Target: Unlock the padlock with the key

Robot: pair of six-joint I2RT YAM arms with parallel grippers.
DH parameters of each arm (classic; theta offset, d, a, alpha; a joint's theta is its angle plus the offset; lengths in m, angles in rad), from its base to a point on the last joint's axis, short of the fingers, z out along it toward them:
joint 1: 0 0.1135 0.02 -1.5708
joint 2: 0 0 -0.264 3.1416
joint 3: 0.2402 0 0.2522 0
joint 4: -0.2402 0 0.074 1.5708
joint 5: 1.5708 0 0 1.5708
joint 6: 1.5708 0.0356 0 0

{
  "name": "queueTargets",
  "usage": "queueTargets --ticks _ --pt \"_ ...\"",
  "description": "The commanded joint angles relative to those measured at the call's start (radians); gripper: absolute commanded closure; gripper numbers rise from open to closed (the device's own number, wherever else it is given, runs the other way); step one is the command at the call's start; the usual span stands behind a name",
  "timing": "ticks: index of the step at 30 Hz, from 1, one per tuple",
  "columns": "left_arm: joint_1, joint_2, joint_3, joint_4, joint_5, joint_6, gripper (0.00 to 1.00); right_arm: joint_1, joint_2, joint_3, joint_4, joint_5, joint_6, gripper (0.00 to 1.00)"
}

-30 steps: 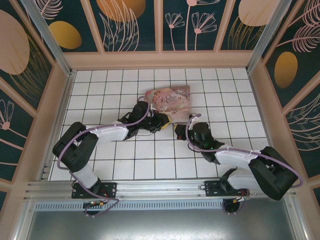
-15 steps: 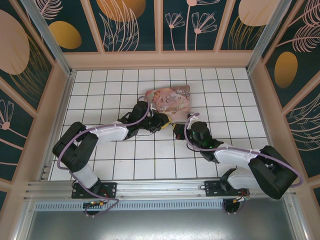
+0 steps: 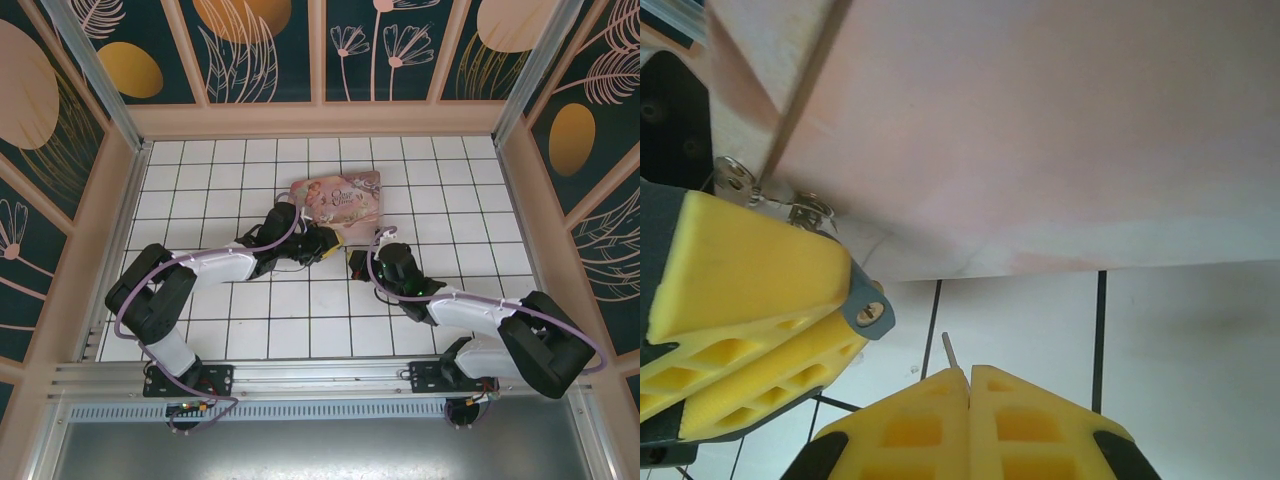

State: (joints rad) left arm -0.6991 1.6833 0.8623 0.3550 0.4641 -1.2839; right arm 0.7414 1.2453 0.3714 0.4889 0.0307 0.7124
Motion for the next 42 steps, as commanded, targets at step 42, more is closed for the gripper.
queueTargets --ticks 42 --pt "-0.005 0.0 0.024 0.053 0.038 0.014 1.0 0.021 -0.055 0.049 -0.013 0.008 0.001 1.0"
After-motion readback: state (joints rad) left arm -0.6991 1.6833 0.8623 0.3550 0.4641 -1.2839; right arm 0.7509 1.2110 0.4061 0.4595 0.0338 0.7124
